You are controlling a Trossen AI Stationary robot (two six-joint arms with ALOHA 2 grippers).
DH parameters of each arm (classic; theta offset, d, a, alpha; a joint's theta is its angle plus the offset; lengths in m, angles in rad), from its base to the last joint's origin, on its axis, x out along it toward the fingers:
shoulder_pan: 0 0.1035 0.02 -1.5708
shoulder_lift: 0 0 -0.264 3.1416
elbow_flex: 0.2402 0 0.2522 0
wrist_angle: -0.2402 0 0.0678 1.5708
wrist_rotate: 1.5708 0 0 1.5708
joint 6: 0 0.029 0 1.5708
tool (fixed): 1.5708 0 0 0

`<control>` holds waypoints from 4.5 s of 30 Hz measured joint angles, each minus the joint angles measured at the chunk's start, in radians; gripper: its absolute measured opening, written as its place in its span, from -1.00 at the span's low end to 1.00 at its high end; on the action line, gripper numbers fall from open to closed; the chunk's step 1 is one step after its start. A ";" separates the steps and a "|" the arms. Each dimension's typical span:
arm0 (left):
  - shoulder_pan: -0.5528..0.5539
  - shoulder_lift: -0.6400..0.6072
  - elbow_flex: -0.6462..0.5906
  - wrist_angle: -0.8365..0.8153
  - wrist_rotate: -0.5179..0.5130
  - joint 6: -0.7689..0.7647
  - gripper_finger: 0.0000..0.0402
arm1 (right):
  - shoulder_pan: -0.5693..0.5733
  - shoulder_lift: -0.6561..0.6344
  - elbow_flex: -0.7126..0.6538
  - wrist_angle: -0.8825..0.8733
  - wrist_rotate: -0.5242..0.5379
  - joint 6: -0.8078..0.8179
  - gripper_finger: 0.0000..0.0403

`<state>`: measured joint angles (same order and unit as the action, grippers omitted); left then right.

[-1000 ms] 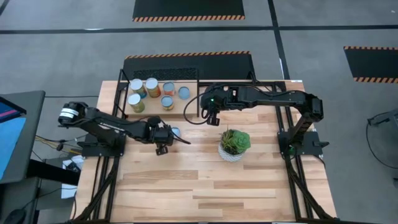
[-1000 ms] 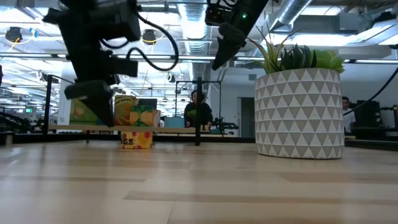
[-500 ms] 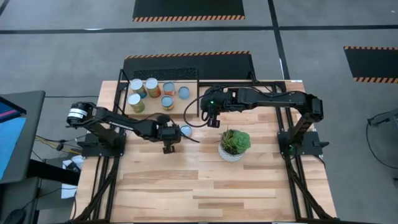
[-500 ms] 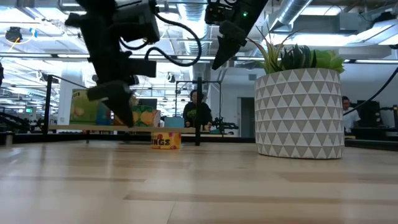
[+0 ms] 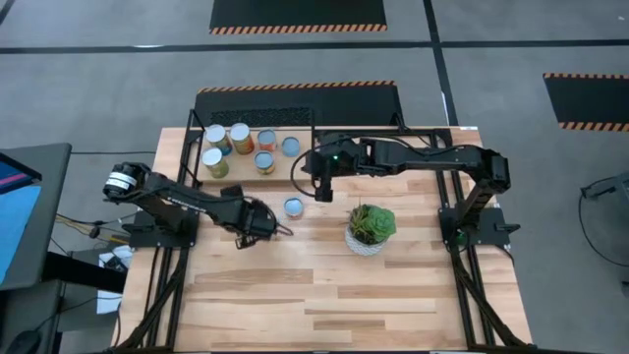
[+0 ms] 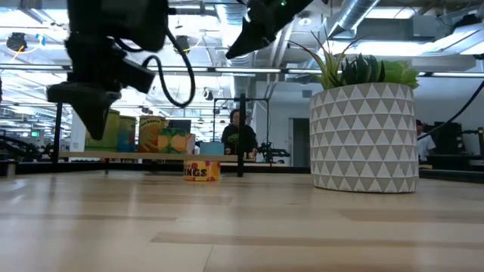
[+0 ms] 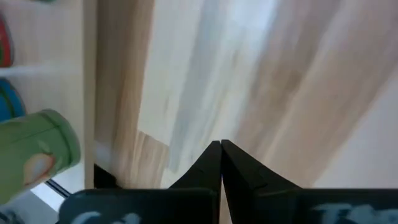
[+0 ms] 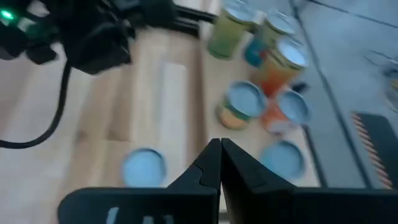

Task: Pick and place cans onto a shelf
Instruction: Put the canned pineapples on the shelf

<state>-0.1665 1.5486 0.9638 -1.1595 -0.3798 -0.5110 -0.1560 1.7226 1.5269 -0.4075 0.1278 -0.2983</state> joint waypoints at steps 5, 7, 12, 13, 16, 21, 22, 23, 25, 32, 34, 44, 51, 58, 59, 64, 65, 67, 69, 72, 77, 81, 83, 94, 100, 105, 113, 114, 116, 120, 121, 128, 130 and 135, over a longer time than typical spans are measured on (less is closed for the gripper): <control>-0.107 0.000 0.000 -0.002 -0.031 -0.020 -1.00 | 0.006 0.000 0.000 0.011 -0.080 0.017 -0.86; -0.144 0.000 0.000 -0.003 -0.062 -0.050 -1.00 | 0.016 0.000 0.000 0.008 -0.080 0.034 -0.86; -0.209 0.000 -0.003 -0.002 -0.119 -0.142 -1.00 | 0.075 0.061 -0.001 0.051 -0.077 0.030 -0.86; -0.222 0.000 -0.008 0.001 -0.139 -0.170 -1.00 | 0.087 0.075 -0.003 0.035 -0.070 0.025 -0.86; -0.255 0.000 -0.029 0.024 -0.202 -0.230 -1.00 | 0.123 0.102 0.021 0.030 0.094 -0.012 -0.86; -0.260 0.000 -0.053 0.057 -0.216 -0.232 -1.00 | 0.165 0.038 0.062 -0.062 0.362 -0.065 -0.86; -0.256 0.000 -0.053 0.066 -0.226 -0.225 -1.00 | 0.170 0.009 0.068 -0.113 0.383 -0.051 -0.86; -0.249 0.000 -0.053 0.080 -0.241 -0.214 -1.00 | 0.175 -0.020 0.072 -0.171 0.402 -0.023 -0.86; -0.228 0.000 -0.053 0.130 -0.277 -0.177 -1.00 | 0.176 -0.082 0.073 -0.299 0.420 0.086 -0.86; -0.068 0.003 -0.053 0.523 -0.193 0.308 -1.00 | 0.180 -0.266 0.016 -0.771 0.434 0.533 -0.86; -0.003 0.003 -0.053 0.647 -0.105 0.470 -1.00 | 0.203 -0.326 -0.054 -0.806 0.473 0.607 -0.86; 0.221 0.003 -0.020 0.819 0.082 0.553 -1.00 | 0.386 -0.641 -0.497 -0.703 0.594 0.950 -0.86; 0.230 0.003 0.041 0.744 0.084 0.600 -1.00 | 0.418 -0.689 -0.634 -0.576 0.649 0.953 -0.86; 0.286 0.003 0.083 0.747 0.245 0.721 -1.00 | 0.417 -0.677 -0.753 -0.538 0.684 1.059 -0.86; 0.308 0.003 0.082 0.747 0.305 0.713 -1.00 | 0.420 -0.676 -0.774 -0.538 0.693 1.097 -0.86; 0.379 0.004 0.082 0.742 0.419 0.563 -1.00 | 0.430 -0.679 -0.820 -0.560 0.681 1.148 -0.86; 0.382 0.004 0.082 0.740 0.424 0.536 -1.00 | 0.430 -0.678 -0.822 -0.560 0.670 1.147 -0.86; 0.378 0.006 0.082 0.728 0.427 0.492 -1.00 | 0.430 -0.678 -0.822 -0.554 0.662 1.145 -0.86; 0.362 0.011 0.081 0.719 0.427 0.462 -1.00 | 0.430 -0.678 -0.822 -0.554 0.662 1.140 -0.86; 0.335 0.011 0.080 0.724 0.416 0.458 -1.00 | 0.429 -0.678 -0.822 -0.559 0.662 1.140 -0.86; 0.320 0.059 0.082 0.718 0.397 0.476 -1.00 | 0.429 -0.678 -0.822 -0.572 0.660 1.139 -0.86; 0.320 0.123 0.119 0.656 0.427 0.468 -1.00 | 0.429 -0.678 -0.822 -0.580 0.659 1.139 -0.86; 0.320 0.138 0.152 0.622 0.425 0.462 -1.00 | 0.429 -0.678 -0.822 -0.580 0.659 1.139 -0.86; 0.322 0.139 0.185 0.626 0.421 0.578 -0.94 | 0.429 -0.678 -0.822 -0.586 0.659 1.136 -0.86; 0.325 0.139 0.185 0.627 0.425 0.608 -0.68 | 0.429 -0.678 -0.822 -0.586 0.659 1.136 -0.86; 0.322 0.165 0.184 0.626 0.408 0.557 -0.43 | 0.429 -0.678 -0.822 -0.587 0.659 1.136 -0.86; 0.309 0.263 0.183 0.600 0.398 0.526 -0.26 | 0.429 -0.678 -0.822 -0.591 0.653 1.137 -0.86; 0.309 0.265 0.186 0.605 0.402 0.516 -0.26 | 0.429 -0.678 -0.821 -0.591 0.653 1.137 -0.86; 0.309 0.265 0.187 0.594 0.410 0.502 -0.26 | 0.429 -0.678 -0.821 -0.591 0.653 1.137 -0.86; 0.305 0.268 0.181 0.575 0.431 0.499 -0.26 | 0.429 -0.678 -0.821 -0.594 0.654 1.137 -0.86; 0.303 0.268 0.177 0.574 0.431 0.499 -0.26 | 0.429 -0.678 -0.821 -0.595 0.653 1.137 -0.86; 0.286 0.266 0.163 0.582 0.402 0.495 -0.29 | 0.429 -0.678 -0.821 -0.594 0.654 1.137 -0.86; 0.278 0.267 0.163 0.581 0.375 0.494 -0.37 | 0.429 -0.678 -0.821 -0.595 0.654 1.137 -0.86; 0.267 0.267 0.163 0.575 0.345 0.489 -0.83 | 0.429 -0.678 -0.821 -0.600 0.654 1.137 -0.86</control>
<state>0.1000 1.8153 1.1263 -0.5846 -0.0349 -0.0224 0.2726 1.0451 0.7055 -1.0076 0.7815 0.8387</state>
